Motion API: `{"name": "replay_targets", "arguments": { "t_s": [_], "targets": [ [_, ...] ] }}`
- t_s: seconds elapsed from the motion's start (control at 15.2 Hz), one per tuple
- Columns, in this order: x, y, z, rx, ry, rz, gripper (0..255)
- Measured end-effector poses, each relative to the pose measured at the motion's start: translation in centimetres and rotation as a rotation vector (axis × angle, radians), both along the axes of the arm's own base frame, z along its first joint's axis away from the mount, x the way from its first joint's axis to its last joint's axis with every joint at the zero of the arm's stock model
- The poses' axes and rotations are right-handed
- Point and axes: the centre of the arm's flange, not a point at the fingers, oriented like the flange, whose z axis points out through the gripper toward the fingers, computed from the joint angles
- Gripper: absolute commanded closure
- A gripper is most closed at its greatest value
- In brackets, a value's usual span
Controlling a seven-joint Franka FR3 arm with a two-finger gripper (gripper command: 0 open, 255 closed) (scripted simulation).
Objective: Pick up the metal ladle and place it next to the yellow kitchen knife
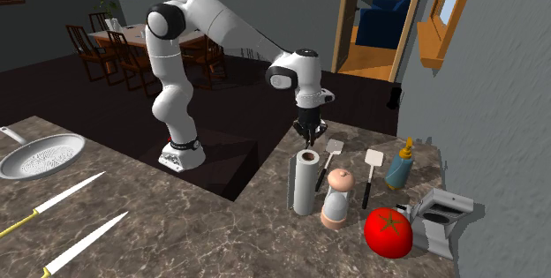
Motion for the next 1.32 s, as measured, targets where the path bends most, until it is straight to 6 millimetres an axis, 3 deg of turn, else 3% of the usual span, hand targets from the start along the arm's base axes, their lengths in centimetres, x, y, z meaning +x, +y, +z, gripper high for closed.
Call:
{"name": "replay_targets", "arguments": {
  "t_s": [0.73, 1.32],
  "targets": [
    [-0.4, -0.4, 5.5, 0.000, 0.000, 0.000, 255],
    [-10.1, -6.5, 6.2, 0.000, 0.000, -0.002, 255]
  ]
}}
